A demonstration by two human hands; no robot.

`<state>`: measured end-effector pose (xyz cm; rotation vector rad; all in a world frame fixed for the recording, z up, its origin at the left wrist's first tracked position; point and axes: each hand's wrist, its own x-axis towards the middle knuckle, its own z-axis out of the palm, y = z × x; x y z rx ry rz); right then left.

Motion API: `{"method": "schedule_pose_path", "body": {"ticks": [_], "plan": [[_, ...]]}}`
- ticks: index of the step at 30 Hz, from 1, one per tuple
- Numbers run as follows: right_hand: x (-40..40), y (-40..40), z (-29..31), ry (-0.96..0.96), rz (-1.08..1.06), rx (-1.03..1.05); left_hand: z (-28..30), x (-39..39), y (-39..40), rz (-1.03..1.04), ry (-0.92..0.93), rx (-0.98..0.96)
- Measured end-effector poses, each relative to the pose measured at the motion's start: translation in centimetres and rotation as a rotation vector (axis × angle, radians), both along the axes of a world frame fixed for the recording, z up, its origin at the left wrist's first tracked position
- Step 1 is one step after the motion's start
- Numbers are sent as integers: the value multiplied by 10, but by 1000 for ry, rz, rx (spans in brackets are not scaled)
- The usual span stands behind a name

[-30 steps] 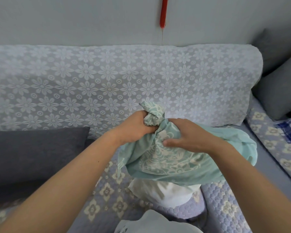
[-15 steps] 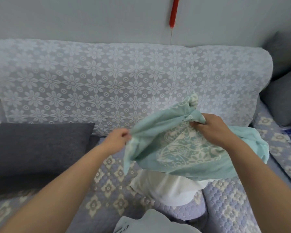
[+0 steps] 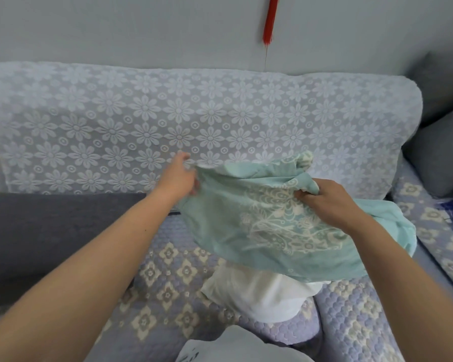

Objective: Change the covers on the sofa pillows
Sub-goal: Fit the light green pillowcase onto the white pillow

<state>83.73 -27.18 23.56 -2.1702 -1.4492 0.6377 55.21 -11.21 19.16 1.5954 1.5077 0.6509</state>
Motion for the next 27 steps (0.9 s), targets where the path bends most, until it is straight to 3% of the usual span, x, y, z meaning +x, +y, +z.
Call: {"method": "schedule_pose_path", "body": {"ticks": [3, 8, 12, 15, 17, 19, 21, 24, 27], "plan": [[-11, 7, -11, -46, -27, 18, -21, 26, -63, -263, 104, -276], [-35, 26, -23, -90, -133, -3, -65, 76, -162, -314, -166, -390], [-43, 45, -25, -101, -209, -28, -102, 83, -216, -467, 5, -545], [-41, 56, -13, -82, -267, -33, -124, 83, -213, -258, -211, -868], [-33, 63, 3, -35, -283, 10, -133, 85, -195, -32, -425, -951], [-23, 68, 22, 64, -277, 86, -145, 82, -176, 114, -483, -867], [-11, 72, 39, 242, -291, 168, -163, 76, -158, 267, -427, -730], [23, 72, 57, 528, -406, 238, -176, 63, -134, 381, -198, -547], [94, 56, 47, 755, -549, 197, -143, 71, -115, 331, 23, -192]]}}
